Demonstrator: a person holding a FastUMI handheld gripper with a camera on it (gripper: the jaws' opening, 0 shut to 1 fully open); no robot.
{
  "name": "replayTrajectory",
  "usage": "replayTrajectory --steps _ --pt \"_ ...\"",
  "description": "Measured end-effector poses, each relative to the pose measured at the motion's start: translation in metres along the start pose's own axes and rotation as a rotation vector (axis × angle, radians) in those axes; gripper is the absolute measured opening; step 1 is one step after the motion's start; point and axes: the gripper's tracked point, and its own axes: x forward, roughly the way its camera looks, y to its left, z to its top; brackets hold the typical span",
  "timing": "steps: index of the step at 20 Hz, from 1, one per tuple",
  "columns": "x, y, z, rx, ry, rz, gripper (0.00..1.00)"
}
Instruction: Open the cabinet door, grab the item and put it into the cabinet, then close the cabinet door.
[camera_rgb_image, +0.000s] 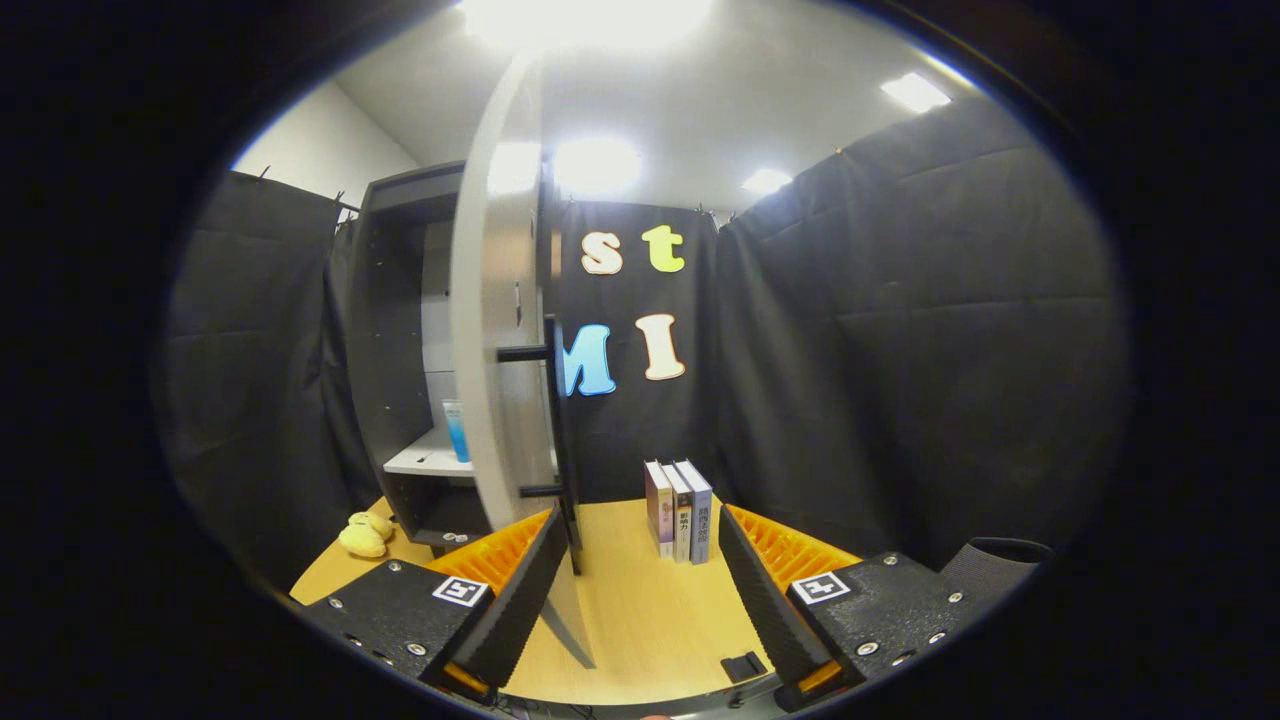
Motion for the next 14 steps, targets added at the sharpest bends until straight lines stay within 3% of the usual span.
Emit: replayTrajectory --steps 5,9,14 --pt "0.042 0.000 -0.001 0.021 0.020 0.069 0.94" --pt "0.037 0.009 -0.006 0.094 0.022 0.073 0.91" --pt "0.025 0.051 -0.006 0.037 0.001 0.107 0.91"
